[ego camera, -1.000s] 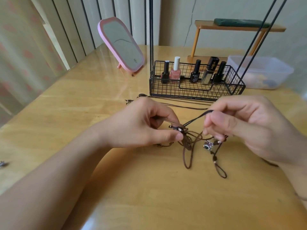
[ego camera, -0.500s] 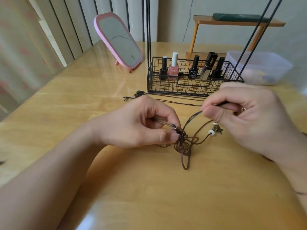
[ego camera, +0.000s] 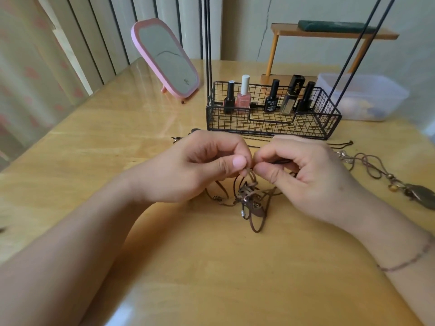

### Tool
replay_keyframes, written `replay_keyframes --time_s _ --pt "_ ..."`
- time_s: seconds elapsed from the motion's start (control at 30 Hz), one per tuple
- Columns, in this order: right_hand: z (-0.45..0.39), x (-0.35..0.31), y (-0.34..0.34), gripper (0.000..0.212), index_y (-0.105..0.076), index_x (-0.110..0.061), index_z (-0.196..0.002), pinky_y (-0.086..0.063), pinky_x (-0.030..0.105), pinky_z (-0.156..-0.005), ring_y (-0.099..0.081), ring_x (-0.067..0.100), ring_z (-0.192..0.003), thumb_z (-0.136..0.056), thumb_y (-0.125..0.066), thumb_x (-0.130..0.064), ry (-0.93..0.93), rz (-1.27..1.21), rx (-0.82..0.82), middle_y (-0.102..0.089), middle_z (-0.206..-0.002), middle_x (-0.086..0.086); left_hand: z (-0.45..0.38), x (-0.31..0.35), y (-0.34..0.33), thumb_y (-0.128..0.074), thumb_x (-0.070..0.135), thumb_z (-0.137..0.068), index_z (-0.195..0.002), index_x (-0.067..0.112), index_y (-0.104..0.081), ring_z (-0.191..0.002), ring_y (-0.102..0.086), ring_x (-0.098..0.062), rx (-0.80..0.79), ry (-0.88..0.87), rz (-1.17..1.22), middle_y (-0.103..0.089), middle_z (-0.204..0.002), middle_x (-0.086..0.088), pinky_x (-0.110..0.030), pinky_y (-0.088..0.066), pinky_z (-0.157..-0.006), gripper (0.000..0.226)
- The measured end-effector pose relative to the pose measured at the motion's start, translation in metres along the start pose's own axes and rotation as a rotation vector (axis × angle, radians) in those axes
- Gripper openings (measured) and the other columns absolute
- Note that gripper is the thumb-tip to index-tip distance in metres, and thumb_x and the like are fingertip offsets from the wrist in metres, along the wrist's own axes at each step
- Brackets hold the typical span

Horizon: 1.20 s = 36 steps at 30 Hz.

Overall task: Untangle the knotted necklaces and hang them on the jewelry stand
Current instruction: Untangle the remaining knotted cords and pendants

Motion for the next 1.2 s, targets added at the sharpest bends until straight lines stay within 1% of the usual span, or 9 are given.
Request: replay_keyframes --time_s 0.13,0.27,0.43,0.53,0.6,0.7,0.83,1.0,1.2 --pt "0.002 0.001 -0.010 0.015 -0.061 -0.026 -0.083 -0.036 0.006 -0.064 -0.053 -0.002 -0.071 -0.091 -0.062 -0.014 -0.037 -0.069 -0.058 -0.054 -0.074 -0.019 -0.003 0.002 0.000 -0.048 0.019 -0.100 -0.091 0.013 -0.060 -0.069 -0.050 0.003 0.064 -0.032 -0.101 -0.054 -0.074 0.023 -0.008 -0.037 -0.067 0.016" --pt "0.003 0.014 -0.016 0.016 -0.065 -0.023 -0.081 -0.040 0.012 -0.062 -0.052 0.002 -0.066 -0.094 -0.057 -0.030 -0.190 -0.295 -0.113 -0.059 -0.071 -0.011 -0.004 0.007 0.003 -0.050 0.020 -0.099 -0.091 0.019 -0.058 -0.070 -0.052 0.005 0.159 -0.056 -0.142 -0.055 -0.075 0.025 -0.007 -0.037 -0.067 0.011" --pt "0.004 0.014 -0.020 0.025 -0.067 -0.021 -0.078 -0.036 0.011 -0.060 -0.042 0.001 -0.061 -0.096 -0.050 -0.025 -0.280 -0.570 -0.153 -0.050 -0.065 -0.010 -0.003 0.002 0.012 -0.061 0.024 -0.097 -0.093 0.012 -0.061 -0.068 -0.053 -0.028 0.345 -0.067 -0.246 -0.060 -0.076 -0.011 -0.039 -0.045 -0.061 0.013" --pt "0.006 0.012 -0.022 0.030 -0.069 -0.025 -0.072 -0.030 0.016 -0.056 -0.035 0.010 -0.057 -0.093 -0.058 -0.043 -0.326 -0.596 -0.151 -0.041 -0.061 0.003 -0.001 0.007 0.015 -0.069 0.021 -0.092 -0.090 0.006 -0.057 -0.065 -0.048 -0.017 0.428 -0.081 -0.234 -0.054 -0.073 -0.004 -0.029 -0.043 -0.060 0.019" --pt "0.007 0.017 -0.021 0.023 -0.069 -0.025 -0.067 -0.024 0.025 -0.054 -0.027 0.026 -0.059 -0.087 -0.068 -0.038 -0.376 -0.569 -0.120 -0.036 -0.062 0.009 0.002 0.015 0.021 -0.073 0.022 -0.090 -0.087 0.009 -0.057 -0.070 -0.046 -0.005 0.520 -0.105 -0.346 -0.052 -0.079 0.005 -0.019 -0.039 -0.065 0.020" --pt "0.007 0.024 -0.015 0.019 -0.073 -0.025 -0.067 -0.031 0.020 -0.053 -0.037 0.015 -0.055 -0.085 -0.073 -0.031 -0.452 -0.645 -0.031 -0.048 -0.059 -0.001 0.011 0.029 0.029 -0.066 0.033 -0.094 -0.080 0.012 -0.061 -0.072 -0.046 -0.001 0.678 -0.146 -0.494 -0.053 -0.077 0.006 -0.014 -0.034 -0.065 0.026" --pt "0.008 0.029 -0.009 0.016 -0.076 -0.022 -0.072 -0.028 0.024 -0.052 -0.036 0.020 -0.059 -0.085 -0.073 -0.029 -0.494 -0.719 0.040 -0.050 -0.068 0.012 0.003 0.018 0.014 -0.058 0.059 -0.087 -0.076 0.022 -0.069 -0.064 -0.055 -0.008 0.469 -0.003 -0.532 -0.062 -0.067 0.012 -0.021 -0.040 -0.055 0.040" --pt "0.012 0.032 -0.011 0.018 -0.072 -0.019 -0.066 -0.028 0.025 -0.050 -0.034 0.017 -0.058 -0.080 -0.069 -0.029 -0.551 -0.725 0.062 -0.043 -0.067 0.011 -0.002 0.014 0.005 -0.067 0.028 -0.092 -0.081 0.013 -0.075 -0.065 -0.056 -0.012 0.307 -0.085 -0.392 -0.065 -0.069 0.009 -0.012 -0.037 -0.061 0.020" --pt "0.015 0.038 0.002 0.034 -0.064 -0.016 -0.058 -0.029 0.021 -0.042 -0.038 0.017 -0.045 -0.091 -0.066 -0.009 -0.614 -0.593 0.168 -0.048 -0.050 0.005 0.004 0.006 0.021 -0.068 0.022 -0.089 -0.074 0.016 -0.074 -0.062 -0.058 -0.007 0.435 -0.028 -0.199 -0.067 -0.067 0.003 -0.023 -0.046 -0.057 0.017"
Point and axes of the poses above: each hand's wrist, its own z-axis away from the middle knuckle, its own y-axis out of the back of the hand, x = y × z, the point moved 9 cm from there along -z, towards the middle knuckle
